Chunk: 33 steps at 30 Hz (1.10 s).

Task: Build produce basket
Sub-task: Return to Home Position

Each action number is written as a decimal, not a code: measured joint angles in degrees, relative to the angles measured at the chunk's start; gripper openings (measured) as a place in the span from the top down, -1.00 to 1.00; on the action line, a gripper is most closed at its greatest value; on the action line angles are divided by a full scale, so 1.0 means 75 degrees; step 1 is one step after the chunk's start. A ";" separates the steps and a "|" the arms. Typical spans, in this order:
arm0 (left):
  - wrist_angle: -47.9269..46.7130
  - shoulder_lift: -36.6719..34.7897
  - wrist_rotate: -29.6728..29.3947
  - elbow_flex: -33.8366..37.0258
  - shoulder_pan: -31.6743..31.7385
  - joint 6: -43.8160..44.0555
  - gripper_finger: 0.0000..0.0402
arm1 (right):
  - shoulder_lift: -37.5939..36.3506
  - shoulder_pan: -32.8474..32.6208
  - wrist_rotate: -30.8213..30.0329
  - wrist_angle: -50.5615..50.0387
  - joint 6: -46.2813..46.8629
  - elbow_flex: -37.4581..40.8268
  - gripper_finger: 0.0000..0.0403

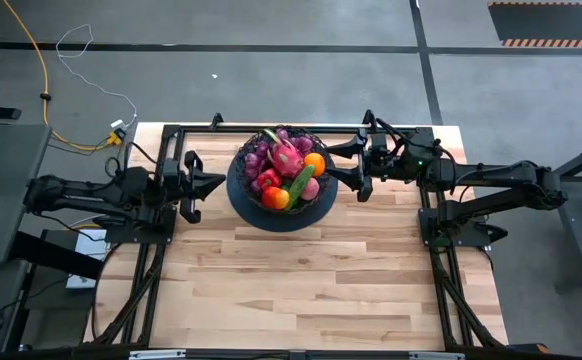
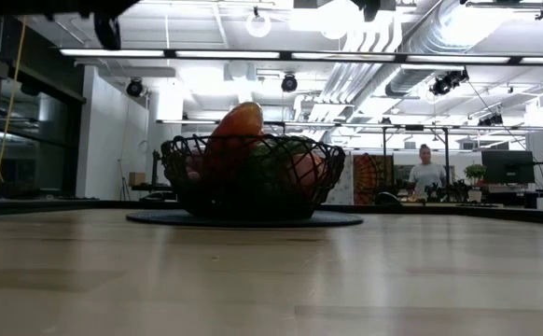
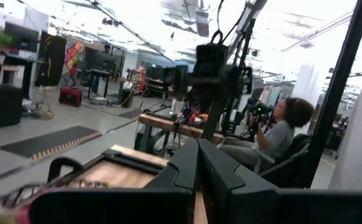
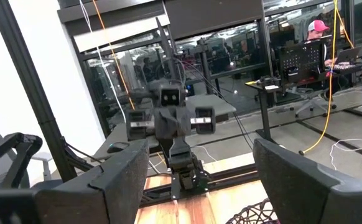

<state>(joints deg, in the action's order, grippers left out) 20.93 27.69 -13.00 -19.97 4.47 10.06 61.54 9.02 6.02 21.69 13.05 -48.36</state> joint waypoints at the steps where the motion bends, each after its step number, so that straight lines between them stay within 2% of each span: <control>1: 0.0006 -0.0129 -0.0037 0.0184 0.0000 0.0093 0.99 | 0.0003 -0.0003 0.0000 0.0000 -0.0044 0.0000 -0.39; 8: 0.0070 -0.1110 -0.0323 0.1435 -0.0012 0.0844 1.00 | 0.0000 0.0000 0.0000 -0.0003 -0.0039 0.0000 -0.39; 18: 0.0310 -0.2415 -0.0170 0.2585 -0.0012 0.0848 1.00 | 0.0003 -0.0002 0.0041 -0.0004 0.0337 0.0000 -0.39; 25: -0.1029 -0.2870 0.0400 0.2580 -0.0009 0.0231 1.00 | 0.0000 -0.0001 0.0070 -0.0102 0.0215 0.0000 -0.39; 28: -0.0956 -0.2906 0.0742 0.2580 -0.0009 0.0450 1.00 | 0.0000 -0.0002 0.0067 -0.0125 0.0551 0.0000 -0.39; 33: -0.1113 -0.2906 0.0671 0.2571 -0.0009 0.1285 1.00 | 0.0000 -0.0001 0.0067 -0.0119 0.0856 0.0000 -0.37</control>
<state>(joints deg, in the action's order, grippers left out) 12.58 5.89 -7.97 -0.69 4.40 19.70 61.54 9.01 6.52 20.80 19.47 -48.36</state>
